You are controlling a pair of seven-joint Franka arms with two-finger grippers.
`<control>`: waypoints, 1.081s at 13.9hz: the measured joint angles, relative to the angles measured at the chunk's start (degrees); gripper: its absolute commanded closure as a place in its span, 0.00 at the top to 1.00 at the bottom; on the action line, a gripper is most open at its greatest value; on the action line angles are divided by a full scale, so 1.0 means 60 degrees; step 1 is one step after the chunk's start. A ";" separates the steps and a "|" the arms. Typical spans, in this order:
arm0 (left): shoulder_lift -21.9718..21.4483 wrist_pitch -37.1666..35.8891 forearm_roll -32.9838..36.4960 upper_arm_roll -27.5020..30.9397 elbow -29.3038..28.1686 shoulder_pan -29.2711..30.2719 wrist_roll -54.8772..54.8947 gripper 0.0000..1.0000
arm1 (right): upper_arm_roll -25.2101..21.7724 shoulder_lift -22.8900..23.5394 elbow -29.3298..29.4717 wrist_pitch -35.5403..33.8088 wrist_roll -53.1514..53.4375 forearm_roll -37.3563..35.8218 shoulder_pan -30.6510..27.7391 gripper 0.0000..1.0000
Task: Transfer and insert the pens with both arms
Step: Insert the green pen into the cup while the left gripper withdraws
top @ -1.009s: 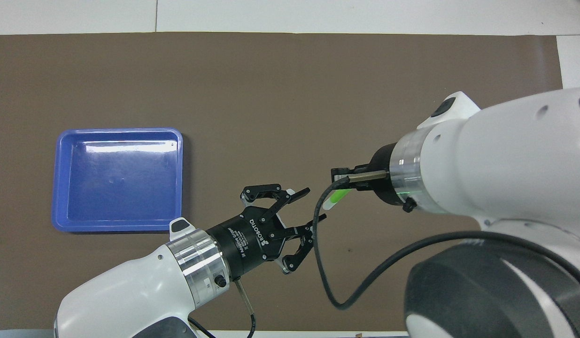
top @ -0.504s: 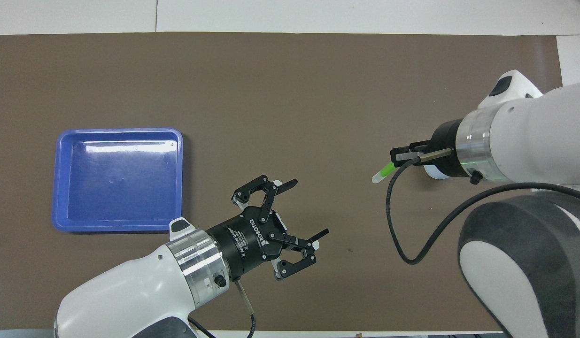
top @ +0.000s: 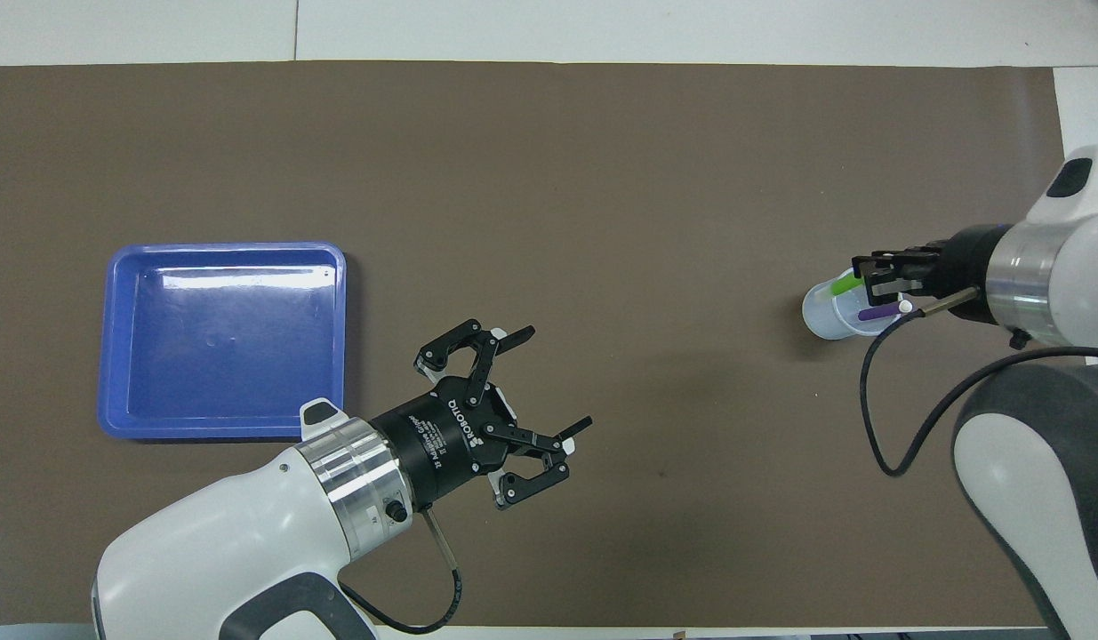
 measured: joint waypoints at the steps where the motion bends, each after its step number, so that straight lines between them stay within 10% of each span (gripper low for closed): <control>1: 0.0001 -0.0233 0.0000 0.0004 -0.0069 0.0254 0.0485 1.00 | -0.0110 0.0000 -0.0197 0.0187 -0.0137 0.0000 -0.0001 0.00; 8: 0.0007 -0.3947 0.3604 0.0065 -0.0014 0.3186 0.2324 1.00 | -0.0359 0.0035 -0.1255 0.1173 -0.0305 -0.0003 -0.0002 0.00; 15: 0.0146 -0.4660 0.5304 0.0063 0.0363 0.4065 0.2934 1.00 | -0.0357 0.0626 -0.1581 0.1885 -0.0310 -0.0003 0.0015 0.00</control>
